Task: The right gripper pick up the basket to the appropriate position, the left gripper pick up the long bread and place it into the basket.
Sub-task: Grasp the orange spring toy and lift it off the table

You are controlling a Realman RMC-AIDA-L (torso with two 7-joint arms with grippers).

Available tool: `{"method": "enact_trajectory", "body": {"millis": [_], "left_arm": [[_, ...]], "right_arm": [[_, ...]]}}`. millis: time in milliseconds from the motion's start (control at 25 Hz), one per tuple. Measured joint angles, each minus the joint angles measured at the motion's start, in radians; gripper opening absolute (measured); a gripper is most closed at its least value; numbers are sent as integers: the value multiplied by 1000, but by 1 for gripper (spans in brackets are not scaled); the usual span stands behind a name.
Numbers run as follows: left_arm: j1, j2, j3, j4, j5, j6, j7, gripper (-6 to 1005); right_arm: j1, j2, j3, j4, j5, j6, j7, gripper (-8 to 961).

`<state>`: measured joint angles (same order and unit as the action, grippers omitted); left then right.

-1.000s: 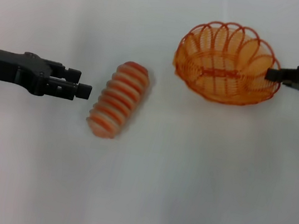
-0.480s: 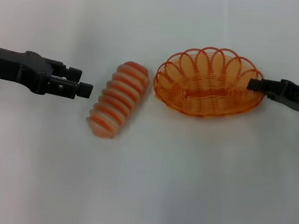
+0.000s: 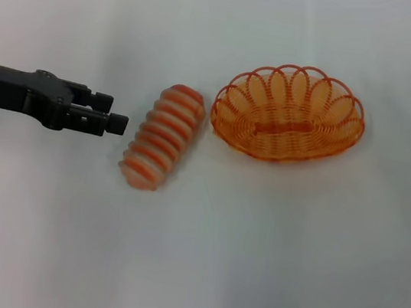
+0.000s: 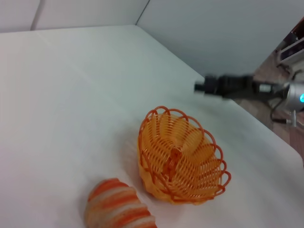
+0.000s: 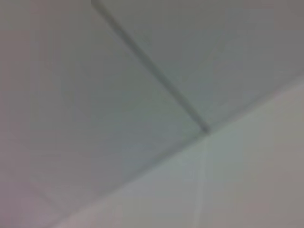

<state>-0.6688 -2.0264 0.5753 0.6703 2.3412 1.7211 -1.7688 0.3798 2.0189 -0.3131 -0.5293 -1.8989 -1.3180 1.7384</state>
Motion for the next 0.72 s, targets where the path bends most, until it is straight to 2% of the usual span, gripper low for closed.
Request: {"method": "enact_trajectory", "body": {"millis": [120, 400, 560, 720], "left_arm": [[0, 0, 0, 0, -2, 0, 2, 670], [1, -2, -3, -2, -3, -4, 2, 668], [-4, -5, 0, -2, -4, -13, 1, 666], [-15, -15, -5, 11, -16, -6, -16, 665]], "right_arm": [[-15, -14, 12, 0, 79, -104, -154, 596], [15, -92, -87, -48, -37, -409, -303, 601], [52, -106, -156, -135, -190, -497, -271, 596], [85, -101, -165, -160, -300, -505, -236, 594]]}}
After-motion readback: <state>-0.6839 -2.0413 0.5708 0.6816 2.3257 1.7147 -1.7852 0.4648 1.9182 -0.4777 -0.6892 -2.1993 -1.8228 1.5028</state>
